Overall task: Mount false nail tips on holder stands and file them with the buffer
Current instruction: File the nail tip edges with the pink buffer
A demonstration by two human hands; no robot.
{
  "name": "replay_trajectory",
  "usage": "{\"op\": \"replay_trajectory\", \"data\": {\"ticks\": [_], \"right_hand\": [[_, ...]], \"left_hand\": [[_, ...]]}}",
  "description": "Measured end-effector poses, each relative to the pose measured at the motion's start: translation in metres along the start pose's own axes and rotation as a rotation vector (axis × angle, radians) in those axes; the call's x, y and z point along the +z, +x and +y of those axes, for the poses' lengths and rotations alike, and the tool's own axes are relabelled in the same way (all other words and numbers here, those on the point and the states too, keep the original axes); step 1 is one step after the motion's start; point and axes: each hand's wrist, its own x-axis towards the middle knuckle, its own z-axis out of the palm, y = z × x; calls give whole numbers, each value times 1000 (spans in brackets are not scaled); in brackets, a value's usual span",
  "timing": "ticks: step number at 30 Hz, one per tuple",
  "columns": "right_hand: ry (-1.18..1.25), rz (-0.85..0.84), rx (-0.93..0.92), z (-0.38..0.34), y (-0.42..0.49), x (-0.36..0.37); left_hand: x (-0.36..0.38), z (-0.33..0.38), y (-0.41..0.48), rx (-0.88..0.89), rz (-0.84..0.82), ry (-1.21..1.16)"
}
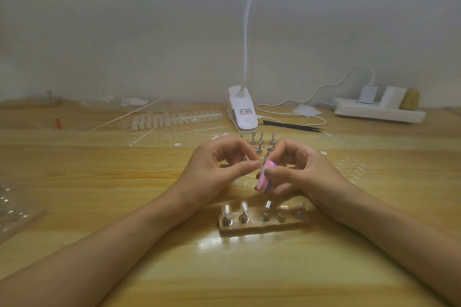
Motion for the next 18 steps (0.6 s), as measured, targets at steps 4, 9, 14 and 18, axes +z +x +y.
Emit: {"op": "replay_trajectory", "data": {"ticks": [4,9,14,18], "right_hand": [[87,105,-21,-1,2,-3],[135,94,-5,-2,3,-4],[10,-9,-14,0,0,-1],[108,108,-24,0,2,-3]], "left_hand": [[0,-1,0,5,-7,29],[1,-2,0,4,-6,19],[1,-3,1,24,-31,64],[0,-3,1,19,-11,50]]}}
